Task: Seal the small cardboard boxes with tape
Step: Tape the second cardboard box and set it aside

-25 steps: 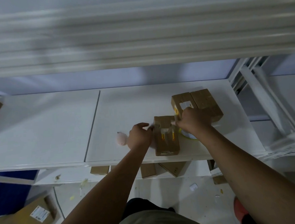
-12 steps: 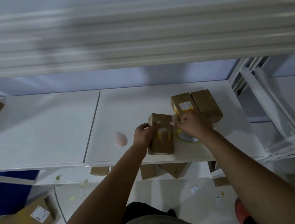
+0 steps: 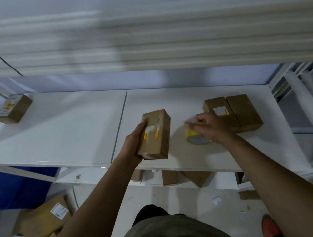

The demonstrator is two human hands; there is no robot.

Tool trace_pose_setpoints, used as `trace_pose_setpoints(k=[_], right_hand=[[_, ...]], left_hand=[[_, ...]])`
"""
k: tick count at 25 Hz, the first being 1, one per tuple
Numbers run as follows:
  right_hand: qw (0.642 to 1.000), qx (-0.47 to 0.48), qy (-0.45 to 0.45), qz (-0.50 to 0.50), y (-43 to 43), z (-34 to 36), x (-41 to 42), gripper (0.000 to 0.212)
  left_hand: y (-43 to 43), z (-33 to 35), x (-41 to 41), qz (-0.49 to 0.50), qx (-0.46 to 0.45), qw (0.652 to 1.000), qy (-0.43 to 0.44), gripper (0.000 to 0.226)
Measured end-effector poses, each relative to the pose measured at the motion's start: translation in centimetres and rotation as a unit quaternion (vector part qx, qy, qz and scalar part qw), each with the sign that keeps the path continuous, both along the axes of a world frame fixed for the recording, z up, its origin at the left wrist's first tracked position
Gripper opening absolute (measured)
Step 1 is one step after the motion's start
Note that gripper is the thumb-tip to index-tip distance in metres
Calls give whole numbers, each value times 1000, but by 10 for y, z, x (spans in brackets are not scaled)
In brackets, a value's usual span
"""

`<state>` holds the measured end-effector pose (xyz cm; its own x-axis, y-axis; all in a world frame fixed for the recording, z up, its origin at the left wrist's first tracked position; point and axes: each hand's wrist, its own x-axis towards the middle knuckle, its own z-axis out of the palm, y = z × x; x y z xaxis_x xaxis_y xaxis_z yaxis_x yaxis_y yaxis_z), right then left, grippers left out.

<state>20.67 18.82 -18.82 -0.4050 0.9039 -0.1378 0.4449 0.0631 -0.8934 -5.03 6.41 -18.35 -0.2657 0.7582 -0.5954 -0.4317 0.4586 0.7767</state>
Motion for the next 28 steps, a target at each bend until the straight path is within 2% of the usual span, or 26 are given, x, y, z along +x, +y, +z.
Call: trace_pose_setpoints(k=[1, 3, 6, 9, 11, 14, 17, 20, 21, 23, 24, 25, 26, 28], right_hand=[[994, 47, -94, 23, 3, -2, -5, 62], [980, 74, -179, 37, 8, -7, -15, 62], [972, 112, -207, 6, 9, -10, -37, 57], [965, 161, -204, 10, -1, -14, -54, 46], [953, 214, -211, 34, -12, -15, -63, 41], [911, 309, -273, 36, -35, -28, -76, 38], [895, 308, -321, 22, -52, -38, -82, 38], [892, 322, -316, -36, -67, -42, -85, 40], [877, 371, -304, -47, -77, -43, -89, 36], [850, 455, -264, 4, -101, -50, -104, 22], [861, 439, -255, 31, -113, -53, -113, 18], [885, 384, -260, 27, -121, -55, -124, 17], [909, 314, -272, -11, -124, -57, -135, 17], [921, 207, -315, -101, -123, -60, -154, 20]], left_hand=[[0, 2, -8, 3, -2, 999, 36, 51], [4, 3, -24, 6, -1, 995, 97, 41], [14, 10, -47, -1, 41, 986, 163, 34], [27, 13, -66, -4, 37, 973, 227, 50], [34, 9, -76, -11, 10, 968, 251, 52], [33, -6, -85, -27, -27, 964, 261, 54], [21, -26, -85, -25, -44, 968, 244, 57], [12, -42, -82, 2, -21, 971, 237, 59], [10, -47, -82, 6, -14, 973, 232, 58], [8, -54, -83, 10, -8, 977, 214, 55], [7, -55, -83, 8, -6, 978, 209, 53], [6, -56, -84, 9, -6, 979, 205, 52], [6, -57, -85, 11, -5, 979, 203, 50], [5, -59, -85, 15, -1, 978, 206, 49]])
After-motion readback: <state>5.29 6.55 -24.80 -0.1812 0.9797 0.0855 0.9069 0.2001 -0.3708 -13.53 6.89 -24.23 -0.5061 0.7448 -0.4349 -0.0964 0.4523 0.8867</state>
